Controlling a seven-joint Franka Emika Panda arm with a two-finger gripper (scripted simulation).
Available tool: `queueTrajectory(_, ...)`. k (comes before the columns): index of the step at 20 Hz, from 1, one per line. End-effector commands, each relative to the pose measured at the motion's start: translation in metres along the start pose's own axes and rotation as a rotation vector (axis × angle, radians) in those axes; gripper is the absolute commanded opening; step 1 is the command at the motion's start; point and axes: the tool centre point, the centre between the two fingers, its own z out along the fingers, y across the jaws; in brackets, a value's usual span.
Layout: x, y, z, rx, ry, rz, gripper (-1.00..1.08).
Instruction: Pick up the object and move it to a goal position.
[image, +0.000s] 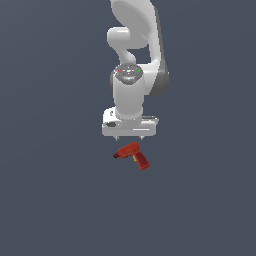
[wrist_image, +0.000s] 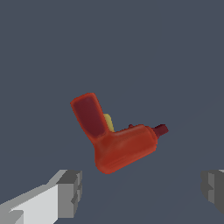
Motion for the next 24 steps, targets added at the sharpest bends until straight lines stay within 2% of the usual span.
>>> queueTrajectory(1,0.0,0.0,0.0,0.0,0.0,0.0,1.08)
queueTrajectory(15,-0.001,0.004,0.002,-0.016,-0.003,-0.029,1.08)
queueTrajectory(24,0.004,-0.003,0.015,-0.015,-0.026,-0.136,1.08)
